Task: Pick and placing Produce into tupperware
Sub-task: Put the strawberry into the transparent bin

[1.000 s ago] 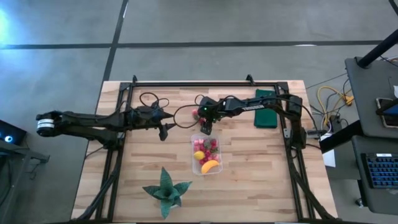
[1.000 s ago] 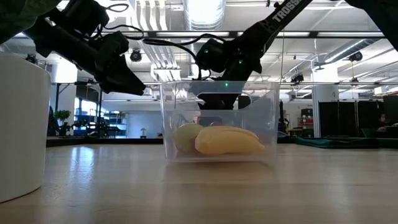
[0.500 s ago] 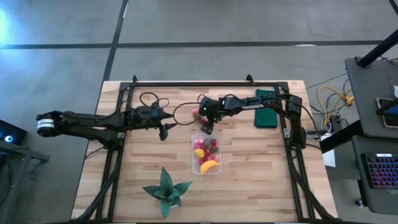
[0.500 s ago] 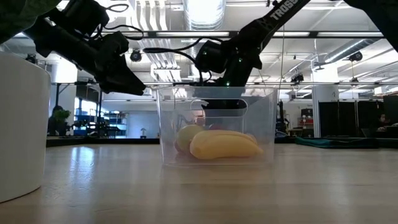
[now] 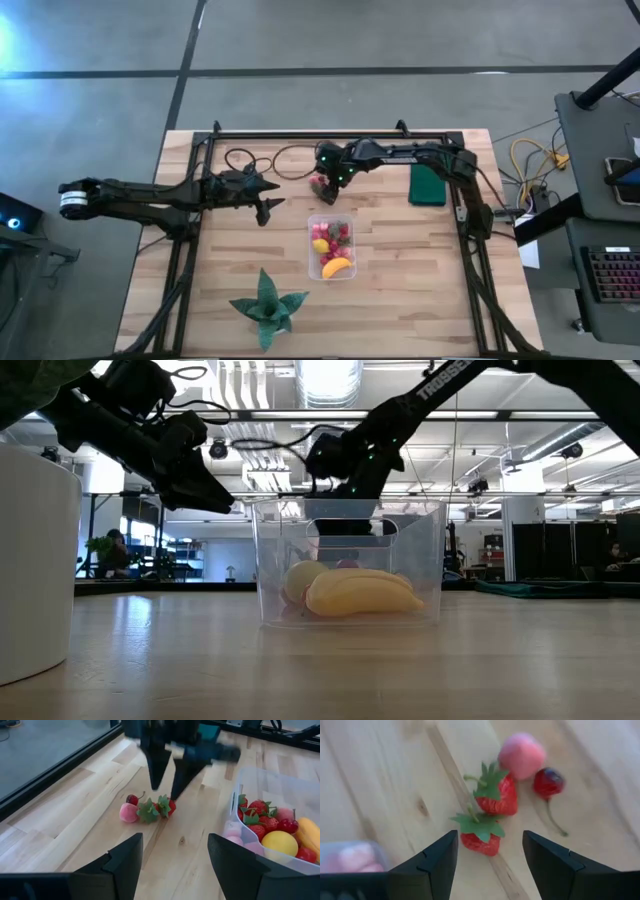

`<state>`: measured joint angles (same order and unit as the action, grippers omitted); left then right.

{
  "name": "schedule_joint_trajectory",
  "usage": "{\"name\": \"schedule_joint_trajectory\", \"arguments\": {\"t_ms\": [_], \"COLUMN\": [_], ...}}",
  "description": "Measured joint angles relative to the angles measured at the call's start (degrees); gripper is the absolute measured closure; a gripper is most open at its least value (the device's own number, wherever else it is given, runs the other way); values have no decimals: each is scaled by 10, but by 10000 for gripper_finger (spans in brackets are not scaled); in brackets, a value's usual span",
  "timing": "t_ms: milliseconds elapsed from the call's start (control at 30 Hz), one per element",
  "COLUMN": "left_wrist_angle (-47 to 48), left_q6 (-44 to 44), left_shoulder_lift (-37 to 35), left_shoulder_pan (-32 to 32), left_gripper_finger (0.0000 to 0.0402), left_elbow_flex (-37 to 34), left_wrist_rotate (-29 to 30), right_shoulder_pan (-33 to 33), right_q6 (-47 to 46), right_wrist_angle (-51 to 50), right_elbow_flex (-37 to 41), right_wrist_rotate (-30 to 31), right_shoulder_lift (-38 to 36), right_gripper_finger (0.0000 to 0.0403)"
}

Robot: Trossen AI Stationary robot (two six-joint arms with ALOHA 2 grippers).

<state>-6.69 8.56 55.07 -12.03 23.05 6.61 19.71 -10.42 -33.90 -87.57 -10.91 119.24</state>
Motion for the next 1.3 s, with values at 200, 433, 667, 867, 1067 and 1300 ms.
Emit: {"name": "schedule_joint_trajectory", "arguments": {"t_ms": [200,433,667,867,1067,1300], "left_wrist_angle": [1,3,10,14,14,17], "left_q6": [1,1,1,1,1,1], "left_shoulder_lift": [0,0,0,0,0,0], "left_shoulder_pan": [0,0,0,0,0,0], "left_gripper_finger": [192,192,192,192,192,192], "left_elbow_flex": [0,0,0,0,0,0], "left_wrist_rotate": [0,0,0,0,0,0], "right_shoulder_pan": [-14,-17,-18,-18,-18,-18], "right_q6": [59,81,111,124,129,131], "right_wrist_angle": [-65,-119,-188,-203,-203,-207], "right_elbow_flex": [-74,-163,-210,-213,-210,-209], "right_wrist_rotate": [4,24,35,35,56,57], "right_shoulder_lift": [69,114,145,145,145,145], "right_gripper_finger": [188,188,188,188,188,215]}}
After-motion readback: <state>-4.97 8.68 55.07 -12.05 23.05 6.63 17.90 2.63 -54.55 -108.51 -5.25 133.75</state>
